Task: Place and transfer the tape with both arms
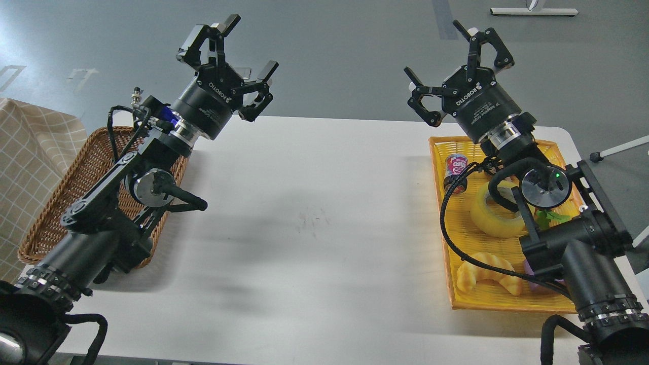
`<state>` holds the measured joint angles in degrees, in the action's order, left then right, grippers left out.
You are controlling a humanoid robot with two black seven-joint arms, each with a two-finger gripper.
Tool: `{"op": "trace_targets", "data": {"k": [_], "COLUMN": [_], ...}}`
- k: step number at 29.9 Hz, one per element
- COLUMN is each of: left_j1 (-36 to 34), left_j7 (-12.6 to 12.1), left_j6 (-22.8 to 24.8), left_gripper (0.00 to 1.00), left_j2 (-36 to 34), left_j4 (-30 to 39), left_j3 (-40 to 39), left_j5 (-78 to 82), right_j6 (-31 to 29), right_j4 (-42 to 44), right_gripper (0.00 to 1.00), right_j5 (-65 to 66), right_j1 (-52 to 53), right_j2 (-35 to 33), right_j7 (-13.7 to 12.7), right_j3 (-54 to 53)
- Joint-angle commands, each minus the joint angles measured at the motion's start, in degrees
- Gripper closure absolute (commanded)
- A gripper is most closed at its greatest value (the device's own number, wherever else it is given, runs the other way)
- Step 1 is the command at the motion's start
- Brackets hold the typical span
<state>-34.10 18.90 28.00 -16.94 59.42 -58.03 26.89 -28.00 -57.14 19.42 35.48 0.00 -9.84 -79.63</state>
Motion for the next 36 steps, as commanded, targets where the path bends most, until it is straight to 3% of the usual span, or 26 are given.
{"op": "trace_targets", "data": {"k": [1, 36], "left_j1": [0.0, 0.0], "left_j7": [0.1, 0.2], "left_j6": [0.0, 0.0], "left_gripper": [0.02, 0.02], "left_j2": [0.0, 0.0], "left_j4": [0.0, 0.1], "left_j3": [-0.1, -0.2], "left_j5": [0.0, 0.0], "right_j6": [0.0, 0.0], "right_j4": [-0.1, -0.3], "right_gripper": [0.00, 0.00], "right_j5": [0.0, 0.0], "right_j1": [-0.1, 0.6], "right_j2": [0.0, -0.6], "right_j7": [0.0, -0.1], "right_j3": [0.1, 0.4]}}
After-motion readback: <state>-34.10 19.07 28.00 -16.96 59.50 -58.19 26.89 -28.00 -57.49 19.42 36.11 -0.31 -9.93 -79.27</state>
